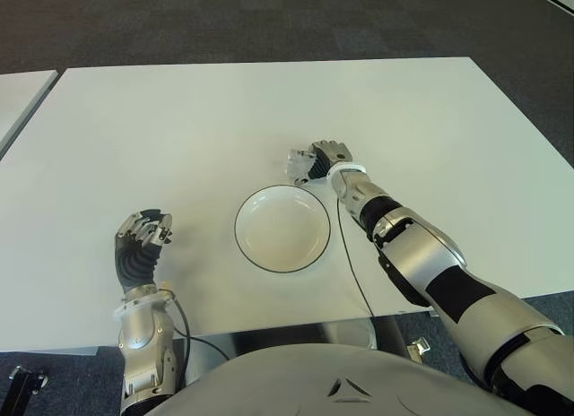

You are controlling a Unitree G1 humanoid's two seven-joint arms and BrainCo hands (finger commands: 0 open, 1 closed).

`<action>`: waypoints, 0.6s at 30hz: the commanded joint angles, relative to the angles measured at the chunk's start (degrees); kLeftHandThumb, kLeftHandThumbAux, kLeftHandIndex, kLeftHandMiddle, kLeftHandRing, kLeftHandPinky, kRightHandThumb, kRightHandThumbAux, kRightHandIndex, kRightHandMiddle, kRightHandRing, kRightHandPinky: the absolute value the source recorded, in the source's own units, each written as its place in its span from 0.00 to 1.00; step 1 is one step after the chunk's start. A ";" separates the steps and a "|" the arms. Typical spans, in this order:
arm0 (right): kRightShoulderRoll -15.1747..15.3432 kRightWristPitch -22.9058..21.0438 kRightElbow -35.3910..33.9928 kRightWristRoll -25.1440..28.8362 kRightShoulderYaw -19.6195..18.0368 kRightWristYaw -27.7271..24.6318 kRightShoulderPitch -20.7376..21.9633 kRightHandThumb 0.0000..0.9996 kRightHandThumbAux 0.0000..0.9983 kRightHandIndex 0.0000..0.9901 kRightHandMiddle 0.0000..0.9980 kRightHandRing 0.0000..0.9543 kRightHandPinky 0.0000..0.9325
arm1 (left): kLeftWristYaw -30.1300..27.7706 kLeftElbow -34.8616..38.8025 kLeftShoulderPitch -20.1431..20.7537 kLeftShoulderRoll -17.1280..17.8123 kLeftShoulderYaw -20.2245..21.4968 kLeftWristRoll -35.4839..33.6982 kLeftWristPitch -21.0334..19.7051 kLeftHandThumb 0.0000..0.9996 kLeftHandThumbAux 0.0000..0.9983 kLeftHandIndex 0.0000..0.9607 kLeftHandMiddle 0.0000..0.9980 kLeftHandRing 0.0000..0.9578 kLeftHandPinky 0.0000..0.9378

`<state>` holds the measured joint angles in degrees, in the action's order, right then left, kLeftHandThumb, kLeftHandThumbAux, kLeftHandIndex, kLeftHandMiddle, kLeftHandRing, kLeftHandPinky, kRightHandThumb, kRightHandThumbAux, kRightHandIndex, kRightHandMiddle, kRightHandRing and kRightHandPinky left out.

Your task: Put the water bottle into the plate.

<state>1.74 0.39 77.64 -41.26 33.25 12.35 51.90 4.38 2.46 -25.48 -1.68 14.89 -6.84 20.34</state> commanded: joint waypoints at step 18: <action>-2.94 -1.60 1.30 7.25 -9.42 -3.84 -1.17 0.77 0.71 0.43 0.72 0.90 0.93 | -0.54 -0.50 1.67 -0.04 -0.10 -0.44 -0.83 0.83 0.68 0.42 0.50 0.66 0.68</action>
<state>0.67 -0.10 77.59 -35.49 24.75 11.30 52.31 4.38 2.59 -24.36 -1.69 14.88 -6.84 19.88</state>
